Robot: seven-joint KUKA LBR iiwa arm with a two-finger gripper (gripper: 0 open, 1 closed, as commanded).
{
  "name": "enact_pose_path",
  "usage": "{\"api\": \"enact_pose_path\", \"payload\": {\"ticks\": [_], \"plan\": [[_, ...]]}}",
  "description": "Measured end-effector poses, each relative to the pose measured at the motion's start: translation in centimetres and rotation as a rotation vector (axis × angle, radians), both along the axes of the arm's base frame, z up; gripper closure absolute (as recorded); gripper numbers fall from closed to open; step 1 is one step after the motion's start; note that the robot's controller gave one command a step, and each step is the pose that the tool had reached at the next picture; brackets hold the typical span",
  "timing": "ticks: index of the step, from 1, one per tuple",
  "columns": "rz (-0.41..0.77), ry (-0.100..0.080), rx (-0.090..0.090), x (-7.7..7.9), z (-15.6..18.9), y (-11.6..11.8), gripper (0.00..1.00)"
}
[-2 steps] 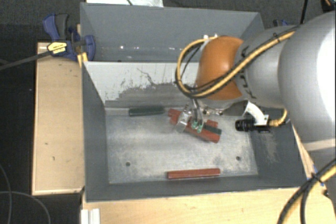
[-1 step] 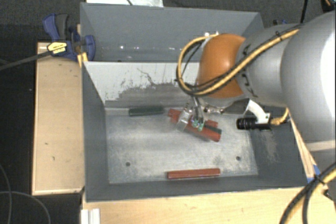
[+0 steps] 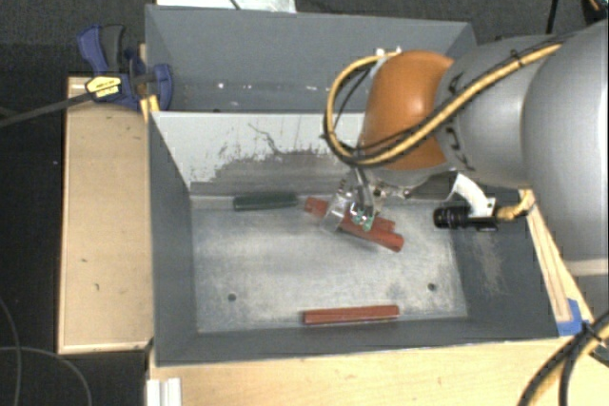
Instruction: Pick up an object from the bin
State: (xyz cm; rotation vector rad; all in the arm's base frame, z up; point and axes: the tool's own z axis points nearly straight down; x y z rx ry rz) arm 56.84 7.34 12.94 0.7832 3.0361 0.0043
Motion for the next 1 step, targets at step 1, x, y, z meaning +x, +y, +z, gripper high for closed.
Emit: {"api": "enact_pose_path", "payload": {"ticks": [1], "plan": [[0.004, -0.002, 0.0, 0.2, 6.58, -0.01, 1.0]]}}
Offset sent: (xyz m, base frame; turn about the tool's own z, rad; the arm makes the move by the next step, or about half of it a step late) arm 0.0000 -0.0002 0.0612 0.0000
